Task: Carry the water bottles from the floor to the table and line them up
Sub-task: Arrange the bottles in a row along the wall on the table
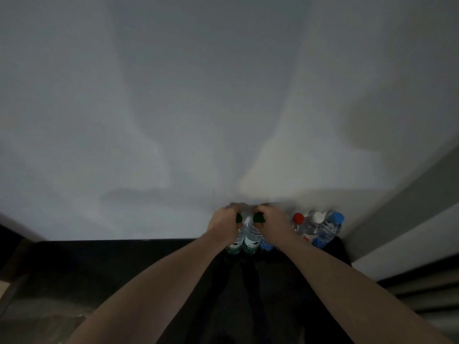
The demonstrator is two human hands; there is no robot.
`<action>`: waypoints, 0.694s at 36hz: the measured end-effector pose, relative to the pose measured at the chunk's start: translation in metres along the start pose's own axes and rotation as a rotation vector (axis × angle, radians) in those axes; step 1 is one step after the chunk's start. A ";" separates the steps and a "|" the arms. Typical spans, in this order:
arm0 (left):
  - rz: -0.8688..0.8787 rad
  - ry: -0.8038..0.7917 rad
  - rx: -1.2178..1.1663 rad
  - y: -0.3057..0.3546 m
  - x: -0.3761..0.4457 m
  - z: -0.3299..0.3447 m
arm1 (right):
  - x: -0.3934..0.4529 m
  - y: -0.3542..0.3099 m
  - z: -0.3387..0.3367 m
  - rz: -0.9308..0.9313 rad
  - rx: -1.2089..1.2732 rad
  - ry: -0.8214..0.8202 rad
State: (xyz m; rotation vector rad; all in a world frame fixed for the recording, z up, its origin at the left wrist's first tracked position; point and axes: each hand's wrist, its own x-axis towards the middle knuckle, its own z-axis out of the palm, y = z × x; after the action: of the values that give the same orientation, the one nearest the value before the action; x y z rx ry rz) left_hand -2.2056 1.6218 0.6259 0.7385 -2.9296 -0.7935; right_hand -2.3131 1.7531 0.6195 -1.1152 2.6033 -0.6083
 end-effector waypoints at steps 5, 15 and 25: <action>-0.014 -0.017 -0.023 0.002 0.001 -0.007 | -0.003 0.000 0.000 0.003 -0.011 -0.005; 0.100 -0.020 -0.067 -0.003 -0.071 -0.050 | -0.077 -0.032 -0.018 0.105 0.320 0.151; 0.017 0.041 -0.161 -0.083 -0.274 -0.089 | -0.243 -0.102 0.008 0.237 0.614 -0.305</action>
State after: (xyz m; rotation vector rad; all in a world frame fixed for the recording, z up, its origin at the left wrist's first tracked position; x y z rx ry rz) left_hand -1.9140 1.6398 0.6920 0.7072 -2.7908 -0.9857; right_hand -2.0812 1.8656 0.6744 -0.6324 2.0302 -0.9966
